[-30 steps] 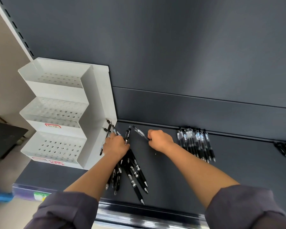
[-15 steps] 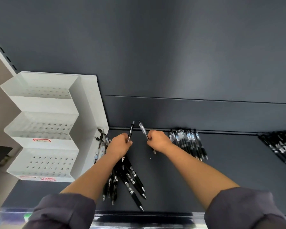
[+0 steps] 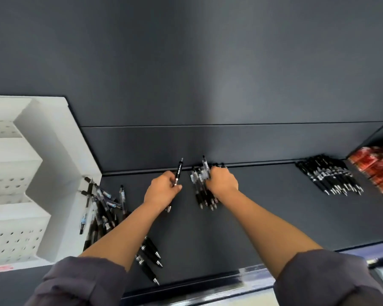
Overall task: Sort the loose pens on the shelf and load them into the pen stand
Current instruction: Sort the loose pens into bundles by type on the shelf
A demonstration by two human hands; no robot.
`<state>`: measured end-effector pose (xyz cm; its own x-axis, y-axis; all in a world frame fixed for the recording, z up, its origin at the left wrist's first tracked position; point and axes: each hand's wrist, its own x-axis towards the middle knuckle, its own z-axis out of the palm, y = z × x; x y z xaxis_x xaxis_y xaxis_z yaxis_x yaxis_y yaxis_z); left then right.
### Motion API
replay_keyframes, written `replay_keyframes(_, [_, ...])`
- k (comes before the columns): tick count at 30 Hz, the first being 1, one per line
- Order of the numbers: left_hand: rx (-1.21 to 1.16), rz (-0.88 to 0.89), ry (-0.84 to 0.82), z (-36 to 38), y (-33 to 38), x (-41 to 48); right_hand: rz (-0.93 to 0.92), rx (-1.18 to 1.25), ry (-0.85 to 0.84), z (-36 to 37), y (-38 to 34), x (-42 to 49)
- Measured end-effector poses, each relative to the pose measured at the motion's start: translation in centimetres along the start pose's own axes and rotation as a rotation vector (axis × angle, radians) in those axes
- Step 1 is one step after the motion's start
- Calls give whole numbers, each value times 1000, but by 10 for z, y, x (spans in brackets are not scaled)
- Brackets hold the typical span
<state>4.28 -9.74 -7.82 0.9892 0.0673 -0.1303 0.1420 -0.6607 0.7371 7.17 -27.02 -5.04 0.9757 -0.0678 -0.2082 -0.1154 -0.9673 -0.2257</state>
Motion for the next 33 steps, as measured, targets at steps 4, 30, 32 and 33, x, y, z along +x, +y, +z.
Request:
replay_keyframes(4, [16,-19,7,-1,-5,-3,12,-68,-4,0,3,3])
replay_keyframes(30, [76,-220,280,-103,-99,-71,-416,-26,-401,71,-169,-44])
replay_keyframes(32, [67,-199,275,-104,-103,-72,-392,-20,-413,75,-173,-46])
replay_keyframes(33, [66,-191,272,-105,-104,-72,-378,-5,-424,76,-174,-46])
